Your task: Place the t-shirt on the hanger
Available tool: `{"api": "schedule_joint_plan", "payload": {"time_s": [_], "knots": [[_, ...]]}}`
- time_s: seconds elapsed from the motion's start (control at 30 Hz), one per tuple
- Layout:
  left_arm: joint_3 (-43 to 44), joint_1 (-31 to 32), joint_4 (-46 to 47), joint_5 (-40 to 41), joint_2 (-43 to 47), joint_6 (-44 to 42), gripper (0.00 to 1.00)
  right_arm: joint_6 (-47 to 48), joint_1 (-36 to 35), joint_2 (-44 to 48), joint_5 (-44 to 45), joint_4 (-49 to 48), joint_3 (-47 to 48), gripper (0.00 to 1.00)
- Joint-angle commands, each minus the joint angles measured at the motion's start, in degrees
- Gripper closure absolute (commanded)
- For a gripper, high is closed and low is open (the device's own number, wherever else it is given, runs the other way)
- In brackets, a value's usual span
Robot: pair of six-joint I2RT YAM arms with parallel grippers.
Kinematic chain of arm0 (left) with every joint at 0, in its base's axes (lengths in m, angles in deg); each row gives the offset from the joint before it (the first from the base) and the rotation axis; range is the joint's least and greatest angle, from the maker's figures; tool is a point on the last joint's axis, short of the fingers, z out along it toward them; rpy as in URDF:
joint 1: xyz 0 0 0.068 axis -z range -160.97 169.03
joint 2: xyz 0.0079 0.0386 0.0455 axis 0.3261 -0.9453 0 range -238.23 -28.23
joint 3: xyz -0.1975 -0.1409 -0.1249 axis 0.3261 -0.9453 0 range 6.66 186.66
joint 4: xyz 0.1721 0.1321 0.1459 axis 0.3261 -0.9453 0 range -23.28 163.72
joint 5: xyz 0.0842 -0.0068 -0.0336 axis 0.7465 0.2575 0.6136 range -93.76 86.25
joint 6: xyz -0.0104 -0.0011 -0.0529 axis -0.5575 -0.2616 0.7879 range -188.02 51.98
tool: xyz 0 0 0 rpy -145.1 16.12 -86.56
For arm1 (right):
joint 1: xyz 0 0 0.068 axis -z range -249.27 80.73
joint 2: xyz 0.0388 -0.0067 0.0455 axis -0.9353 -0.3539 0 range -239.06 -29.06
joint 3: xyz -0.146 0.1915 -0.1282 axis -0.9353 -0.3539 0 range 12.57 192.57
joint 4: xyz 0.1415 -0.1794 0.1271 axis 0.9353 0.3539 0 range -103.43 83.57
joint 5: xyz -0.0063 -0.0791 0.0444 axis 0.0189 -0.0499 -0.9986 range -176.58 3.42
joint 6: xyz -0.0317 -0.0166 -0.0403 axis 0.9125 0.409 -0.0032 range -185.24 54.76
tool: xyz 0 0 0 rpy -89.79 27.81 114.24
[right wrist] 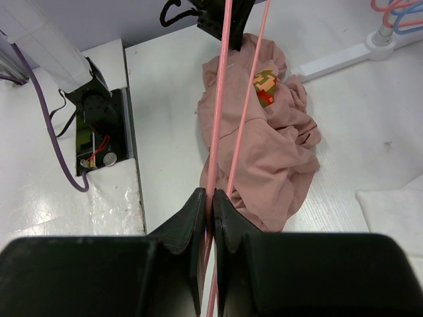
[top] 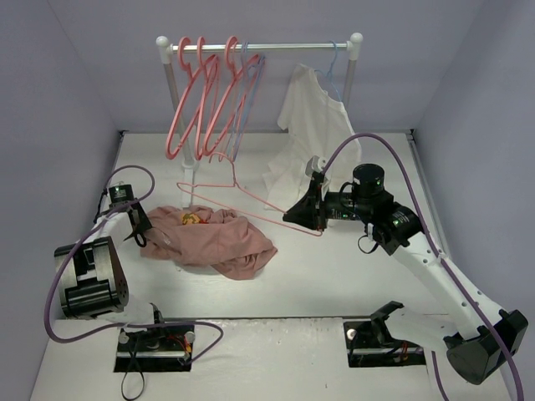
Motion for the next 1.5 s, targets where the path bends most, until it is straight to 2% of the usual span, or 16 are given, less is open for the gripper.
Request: {"api": "schedule_joint_plan", "payload": {"time_s": [0.0,0.07,0.13,0.2,0.27,0.3,0.5,0.67,0.83,1.03,1.17,1.47], "knots": [[0.33,-0.66,6.55,-3.64,-0.26,-0.05,0.56,-0.31,0.33,0.19,-1.18,-4.34,0.14,1.0],[0.2,-0.73,7.64,-5.44,-0.75,0.29,0.57,-0.37,0.33,0.02,-1.48,-4.4,0.16,1.0],[0.37,-0.66,8.45,-6.04,-1.4,0.46,0.63,-0.32,0.33,-0.24,-1.61,-4.4,0.23,1.0],[0.88,-0.66,8.37,-6.77,-2.22,0.28,0.75,-0.28,0.33,-0.4,-1.65,-4.4,0.35,1.0],[1.32,-0.66,8.16,-7.41,-2.28,0.1,0.95,-0.4,0.33,-0.69,-1.94,-4.4,1.02,1.0],[1.82,-0.66,7.49,-7.47,-2.02,0.13,1.0,-0.49,0.33,-0.84,-2.09,-4.4,1.31,1.0],[10.72,-0.55,-4.01,-8.74,7.38,-0.51,1.0,-1.14,0.05,-3.06,-3.82,-4.4,5.88,1.0],[30.63,1.56,-21.67,-11.07,8.58,-2.88,1.0,-0.13,-1.56,-5.37,-3.93,-4.4,9.78,1.0],[41.06,6.98,-32.98,-8.2,9.24,-5.03,1.0,0.92,-4.4,-9.35,-1.91,-4.57,13.35,1.0],[46.82,11.74,-40.76,-8.18,8.59,-5.82,1.0,1.12,-8.07,-12.63,1.77,-5.63,15.96,1.0],[49.36,15.71,-45.13,-4.0,8.18,-6.75,1.0,0.39,-8.44,-13.42,4.48,-7.86,15.57,1.0],[50.37,17.72,-48.68,2.39,8.65,-9.96,1.0,-2.05,-8.37,-13.4,6.35,-11.18,13.59,1.0]]}}
